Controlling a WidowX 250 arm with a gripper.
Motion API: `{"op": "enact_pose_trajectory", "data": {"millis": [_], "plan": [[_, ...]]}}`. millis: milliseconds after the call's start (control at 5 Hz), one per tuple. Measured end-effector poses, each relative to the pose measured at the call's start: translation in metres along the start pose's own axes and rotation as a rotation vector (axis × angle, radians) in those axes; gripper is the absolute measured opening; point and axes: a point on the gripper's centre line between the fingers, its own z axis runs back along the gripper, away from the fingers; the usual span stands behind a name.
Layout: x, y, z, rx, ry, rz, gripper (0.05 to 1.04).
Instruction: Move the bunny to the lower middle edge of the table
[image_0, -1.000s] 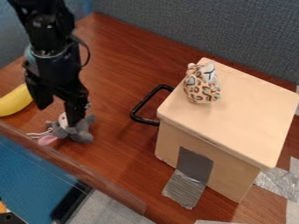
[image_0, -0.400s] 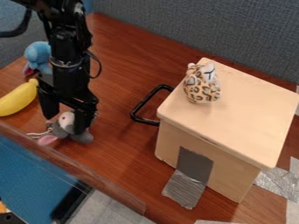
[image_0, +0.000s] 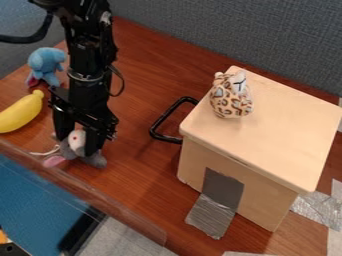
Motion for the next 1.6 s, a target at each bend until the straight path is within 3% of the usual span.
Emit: {"op": "enact_pose_trajectory", "data": {"millis": [200, 400, 600, 800, 1000, 1400, 1600], "plan": [[-0.001, -0.001, 0.003, 0.014, 0.022, -0.019, 0.492], [0.000, 0.001, 0.009, 0.019, 0.028, -0.027, 0.416], [0.012, 0.009, 0.028, 0.029, -0.007, -0.005, 0.406], [0.045, 0.026, 0.060, 0.014, -0.098, 0.086, 0.405], [0.084, 0.029, 0.071, -0.031, -0.144, 0.118, 0.405], [0.152, 0.029, 0.067, -0.042, -0.210, 0.113, 0.405], [0.170, 0.022, 0.060, -0.053, -0.268, 0.077, 0.405]]}}
